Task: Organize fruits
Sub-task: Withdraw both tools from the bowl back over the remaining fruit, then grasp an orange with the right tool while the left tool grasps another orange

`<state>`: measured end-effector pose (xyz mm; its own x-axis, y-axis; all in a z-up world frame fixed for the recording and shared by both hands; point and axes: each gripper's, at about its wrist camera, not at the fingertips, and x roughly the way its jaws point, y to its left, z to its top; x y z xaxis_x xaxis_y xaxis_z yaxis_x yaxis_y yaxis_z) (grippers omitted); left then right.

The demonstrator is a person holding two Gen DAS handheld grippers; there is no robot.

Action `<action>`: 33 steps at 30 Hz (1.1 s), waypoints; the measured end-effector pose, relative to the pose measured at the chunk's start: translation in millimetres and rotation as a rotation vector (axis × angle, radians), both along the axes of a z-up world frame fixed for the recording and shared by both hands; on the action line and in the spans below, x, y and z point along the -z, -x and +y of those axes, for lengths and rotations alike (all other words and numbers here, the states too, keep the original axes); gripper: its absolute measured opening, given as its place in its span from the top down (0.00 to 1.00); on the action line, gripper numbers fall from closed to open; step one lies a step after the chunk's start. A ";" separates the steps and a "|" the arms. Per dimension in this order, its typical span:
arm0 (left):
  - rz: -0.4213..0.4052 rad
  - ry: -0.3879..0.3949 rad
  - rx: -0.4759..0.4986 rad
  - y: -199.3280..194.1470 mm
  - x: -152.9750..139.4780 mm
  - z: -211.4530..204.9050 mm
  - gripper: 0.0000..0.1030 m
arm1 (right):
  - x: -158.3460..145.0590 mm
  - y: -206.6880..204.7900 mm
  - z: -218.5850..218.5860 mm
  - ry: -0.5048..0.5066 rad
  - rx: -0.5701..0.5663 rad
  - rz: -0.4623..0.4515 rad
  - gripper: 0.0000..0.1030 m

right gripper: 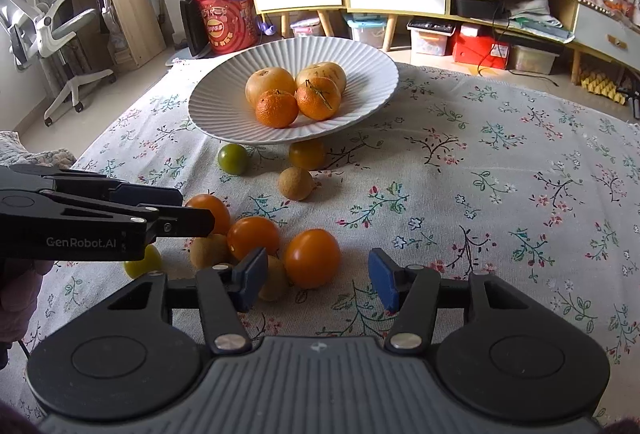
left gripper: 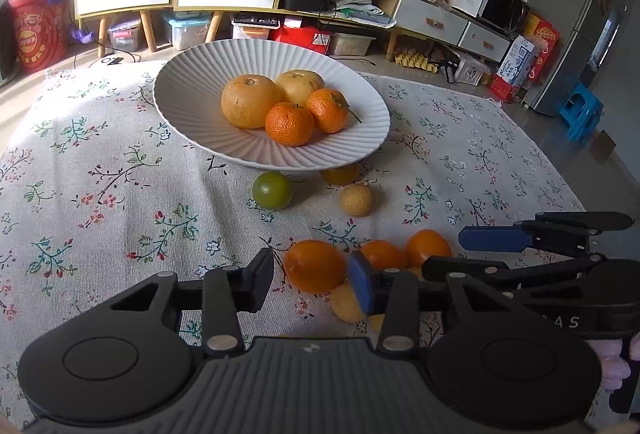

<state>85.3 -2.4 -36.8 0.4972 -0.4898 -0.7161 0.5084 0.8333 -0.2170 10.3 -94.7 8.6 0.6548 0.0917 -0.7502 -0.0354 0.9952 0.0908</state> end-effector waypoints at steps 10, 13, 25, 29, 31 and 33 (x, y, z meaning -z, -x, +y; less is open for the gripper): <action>0.027 -0.018 0.001 -3.8 1.9 -7.3 0.78 | 3.7 -10.3 -14.2 -0.115 0.055 0.059 0.65; 0.032 -0.022 0.002 -4.1 2.2 -9.6 0.78 | 4.7 -11.8 -13.3 -0.119 0.059 0.064 0.66; 0.040 -0.031 0.001 -4.4 5.0 -12.3 0.78 | 5.2 -15.5 -7.1 -0.095 0.047 0.064 0.69; 0.040 -0.032 -0.001 -4.6 5.2 -13.1 0.78 | 6.4 -16.6 -5.6 -0.085 0.043 0.067 0.71; 0.039 -0.034 -0.001 -4.4 5.1 -13.0 0.78 | 6.5 -17.0 -5.6 -0.084 0.043 0.067 0.71; 0.035 -0.037 -0.001 -3.9 4.9 -14.0 0.78 | 6.0 -16.8 -5.9 -0.084 0.044 0.067 0.71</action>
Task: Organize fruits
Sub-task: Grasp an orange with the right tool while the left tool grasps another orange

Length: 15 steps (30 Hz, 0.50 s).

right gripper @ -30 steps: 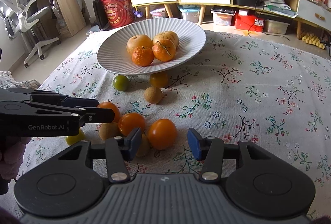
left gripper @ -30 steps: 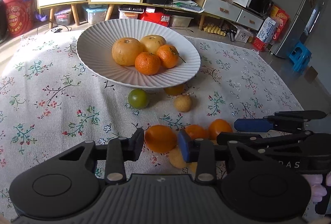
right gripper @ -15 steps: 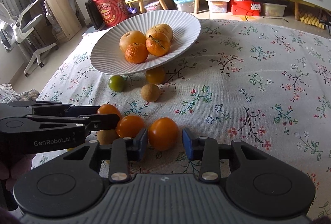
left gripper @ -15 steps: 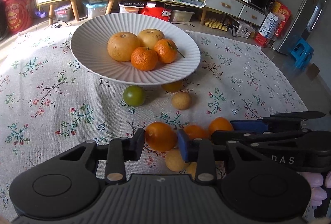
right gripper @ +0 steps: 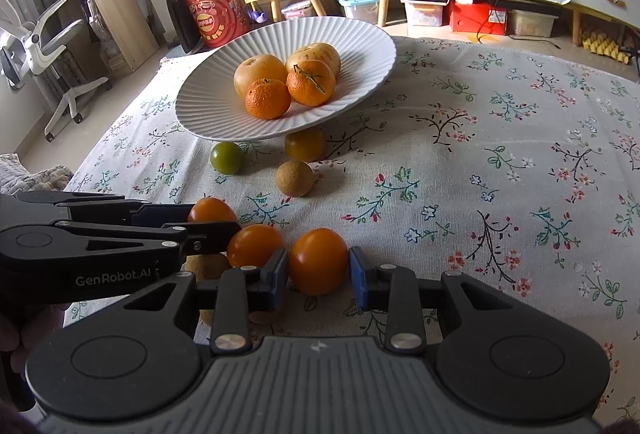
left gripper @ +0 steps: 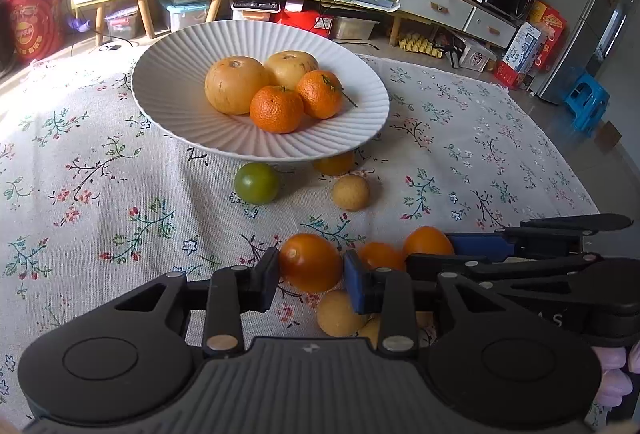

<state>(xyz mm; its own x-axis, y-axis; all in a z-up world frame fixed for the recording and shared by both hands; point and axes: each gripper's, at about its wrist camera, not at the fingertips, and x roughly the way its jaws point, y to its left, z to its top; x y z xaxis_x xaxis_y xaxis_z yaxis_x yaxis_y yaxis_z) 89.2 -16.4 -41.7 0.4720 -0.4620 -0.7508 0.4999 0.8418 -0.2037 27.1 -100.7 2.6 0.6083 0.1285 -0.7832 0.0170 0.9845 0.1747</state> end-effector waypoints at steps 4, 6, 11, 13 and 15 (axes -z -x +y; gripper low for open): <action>-0.010 -0.008 0.003 0.8 -0.5 -1.5 0.79 | -0.4 -0.1 0.2 0.005 -0.001 0.000 0.72; -0.011 -0.008 0.004 0.6 -0.8 -1.7 0.79 | -1.1 -0.2 0.2 0.010 -0.002 -0.001 0.72; -0.015 0.001 0.003 0.7 -3.5 0.2 0.80 | -4.5 0.4 -0.4 0.009 -0.001 -0.011 0.72; -0.020 0.006 0.002 1.1 -5.7 0.8 0.80 | -7.7 1.0 -1.1 0.008 0.002 -0.023 0.72; -0.024 0.012 0.002 1.1 -8.4 1.7 0.80 | -11.0 1.5 -2.3 0.006 0.004 -0.032 0.72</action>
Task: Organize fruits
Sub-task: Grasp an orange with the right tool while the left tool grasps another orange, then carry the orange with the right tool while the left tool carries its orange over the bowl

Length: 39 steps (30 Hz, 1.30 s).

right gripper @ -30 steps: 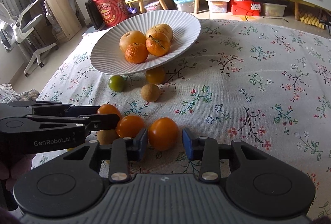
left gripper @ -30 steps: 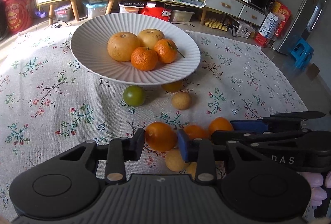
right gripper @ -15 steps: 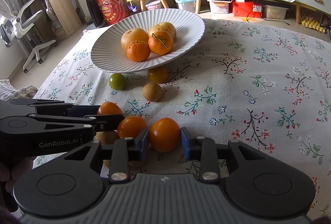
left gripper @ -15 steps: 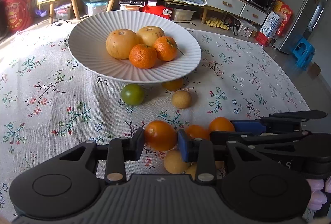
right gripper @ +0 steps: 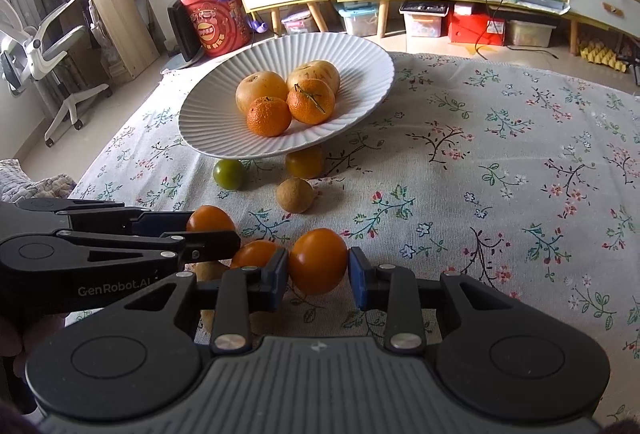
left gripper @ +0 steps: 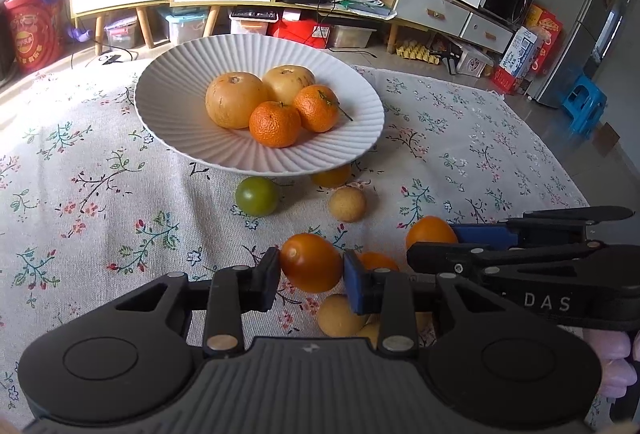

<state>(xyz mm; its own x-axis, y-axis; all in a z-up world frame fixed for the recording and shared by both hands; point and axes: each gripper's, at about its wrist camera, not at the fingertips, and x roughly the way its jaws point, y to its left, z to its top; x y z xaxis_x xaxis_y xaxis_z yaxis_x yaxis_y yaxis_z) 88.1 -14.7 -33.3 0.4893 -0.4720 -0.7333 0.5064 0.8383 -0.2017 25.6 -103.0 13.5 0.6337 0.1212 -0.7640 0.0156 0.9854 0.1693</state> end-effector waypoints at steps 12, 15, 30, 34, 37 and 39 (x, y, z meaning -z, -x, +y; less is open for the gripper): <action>-0.053 0.048 -0.016 -3.3 -23.8 7.4 0.80 | -18.9 -12.5 2.4 -0.005 0.019 -0.059 0.72; -0.061 0.063 -0.046 -10.4 -28.7 11.7 0.80 | -23.6 -17.4 3.9 -0.005 0.024 -0.076 0.72; -0.071 0.130 -0.201 -44.1 -37.8 17.8 0.80 | -29.4 -37.8 -3.4 -0.027 0.080 -0.125 0.72; -0.093 0.131 -0.183 -59.3 -46.5 11.9 0.80 | -30.9 -50.4 -7.6 -0.026 0.082 -0.137 0.72; -0.097 0.135 -0.163 -78.5 -48.6 3.9 0.80 | -30.0 -63.3 -12.4 -0.044 0.093 -0.131 0.72; -0.097 0.145 -0.149 -89.5 -47.0 -1.2 0.80 | -30.0 -69.1 -14.6 -0.040 0.096 -0.136 0.72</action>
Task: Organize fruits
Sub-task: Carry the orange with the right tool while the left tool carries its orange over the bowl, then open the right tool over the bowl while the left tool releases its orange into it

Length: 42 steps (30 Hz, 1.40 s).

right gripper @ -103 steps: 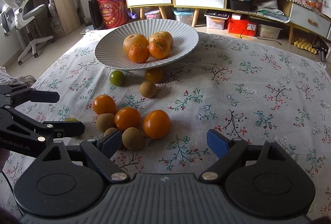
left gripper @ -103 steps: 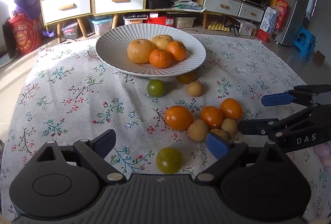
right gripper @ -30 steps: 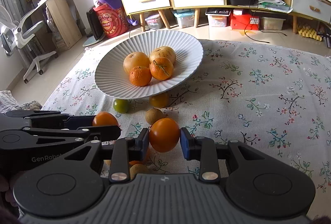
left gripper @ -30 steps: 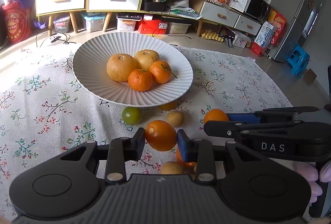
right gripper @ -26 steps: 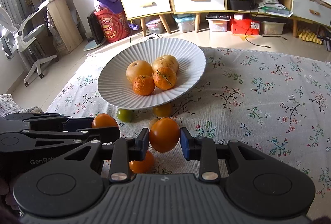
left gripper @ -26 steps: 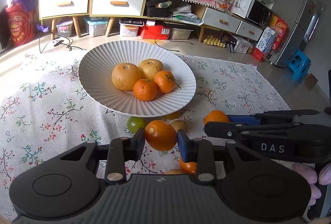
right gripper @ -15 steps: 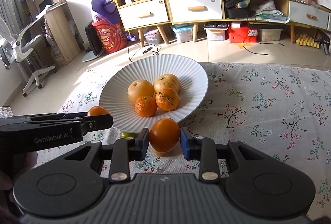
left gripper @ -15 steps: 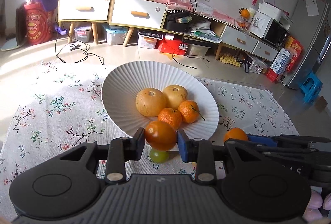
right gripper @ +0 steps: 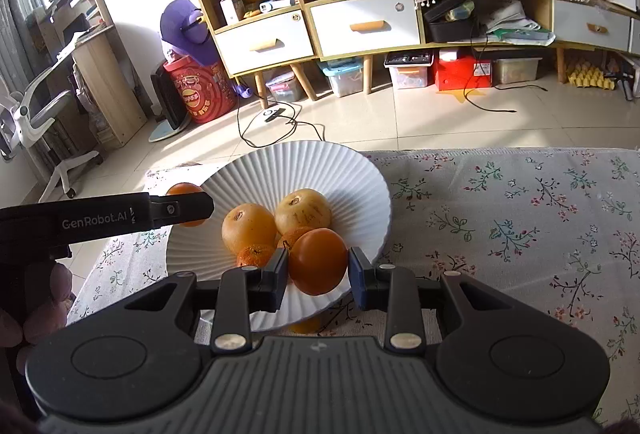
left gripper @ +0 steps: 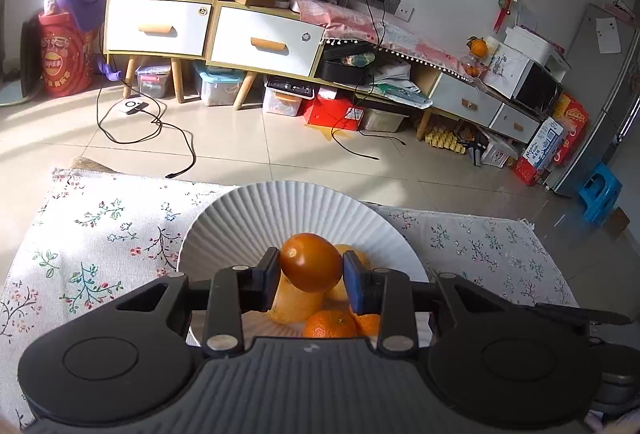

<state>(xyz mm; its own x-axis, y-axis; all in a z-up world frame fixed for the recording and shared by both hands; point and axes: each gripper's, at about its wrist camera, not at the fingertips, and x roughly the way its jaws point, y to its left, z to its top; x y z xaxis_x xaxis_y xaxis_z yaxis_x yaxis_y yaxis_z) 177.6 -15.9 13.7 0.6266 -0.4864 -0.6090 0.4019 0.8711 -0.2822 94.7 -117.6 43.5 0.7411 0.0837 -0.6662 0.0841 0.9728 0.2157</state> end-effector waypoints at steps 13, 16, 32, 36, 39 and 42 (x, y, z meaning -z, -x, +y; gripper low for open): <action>0.064 -0.025 0.062 -42.7 28.5 -14.8 0.79 | 16.7 -24.6 -9.2 0.021 -0.044 0.004 0.72; 0.099 -0.026 0.076 -48.4 33.3 -13.0 0.79 | 18.1 -26.4 -9.5 0.021 -0.052 0.004 0.72; 0.134 -0.025 0.071 -55.8 35.3 -12.8 0.79 | 18.8 -32.4 -12.4 0.015 -0.069 0.007 0.72; 0.138 -0.022 0.068 -57.1 35.0 -12.3 0.79 | 17.4 -33.2 -13.7 0.009 -0.070 0.002 0.71; 0.134 -0.031 0.064 -56.5 34.2 -13.2 0.75 | 15.7 -33.6 -13.6 0.010 -0.067 -0.003 0.70; 0.125 -0.032 0.053 -54.2 32.2 -13.3 0.65 | 14.3 -32.7 -14.7 0.010 -0.064 -0.004 0.70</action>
